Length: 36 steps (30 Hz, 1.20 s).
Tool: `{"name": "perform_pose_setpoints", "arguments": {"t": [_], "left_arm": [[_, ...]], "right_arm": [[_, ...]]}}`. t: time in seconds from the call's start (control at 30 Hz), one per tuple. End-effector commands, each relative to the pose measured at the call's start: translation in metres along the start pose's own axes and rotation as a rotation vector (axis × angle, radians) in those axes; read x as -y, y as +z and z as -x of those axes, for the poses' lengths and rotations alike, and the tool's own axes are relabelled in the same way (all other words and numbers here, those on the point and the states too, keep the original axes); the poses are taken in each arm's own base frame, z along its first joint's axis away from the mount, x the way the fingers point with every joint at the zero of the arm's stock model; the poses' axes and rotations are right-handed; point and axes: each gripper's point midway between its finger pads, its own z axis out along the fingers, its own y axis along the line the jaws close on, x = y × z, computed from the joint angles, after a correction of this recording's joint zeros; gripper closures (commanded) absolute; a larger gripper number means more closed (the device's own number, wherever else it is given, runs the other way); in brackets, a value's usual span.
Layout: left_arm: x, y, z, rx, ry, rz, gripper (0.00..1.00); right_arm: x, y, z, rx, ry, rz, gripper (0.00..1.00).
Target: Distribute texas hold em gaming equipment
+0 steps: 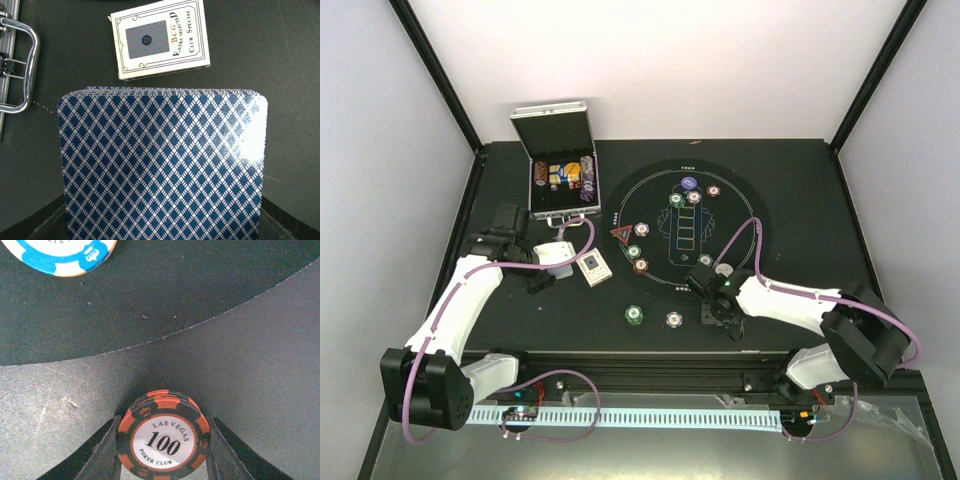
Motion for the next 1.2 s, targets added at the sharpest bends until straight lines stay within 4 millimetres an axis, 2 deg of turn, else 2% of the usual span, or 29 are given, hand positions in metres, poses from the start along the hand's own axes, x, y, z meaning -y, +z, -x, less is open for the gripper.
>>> {"name": "perform_pose_setpoints", "arguments": {"t": [0.0,0.1,0.3,0.47,0.57,0.73,0.93,1.03,1.17], "left_arm": [[-0.005,-0.008,0.003,0.010,0.024,0.037,0.98],[-0.005,-0.008,0.003,0.010,0.026,0.039,0.98],[-0.005,-0.009,0.004,0.011,0.027,0.037,0.98],[-0.005,-0.009,0.003,0.009,0.027,0.033,0.98],[-0.004,-0.010,0.004,0.010,0.027,0.031,0.98],[-0.002,-0.011,0.005,0.017,0.036,0.021,0.98],[0.005,-0.012,0.009,0.035,0.052,-0.007,0.98],[0.009,-0.012,0.009,0.037,0.060,-0.019,0.98],[0.013,-0.012,0.008,0.035,0.070,-0.029,0.98]], "right_arm": [[0.011,-0.001,0.001,0.013,0.007,-0.043,0.61],[0.014,-0.006,0.004,0.026,0.008,-0.048,0.64],[0.015,-0.027,0.012,0.056,0.009,-0.038,0.65],[0.011,-0.045,0.028,0.090,0.018,-0.004,0.66],[0.015,-0.053,0.047,0.116,0.031,-0.003,0.66],[0.029,-0.058,0.104,0.170,0.100,0.025,0.66],[0.032,-0.040,0.169,0.167,0.110,0.023,0.67],[0.032,-0.023,0.189,0.146,0.117,0.015,0.68],[0.035,0.003,0.200,0.110,0.131,0.004,0.69]]}}
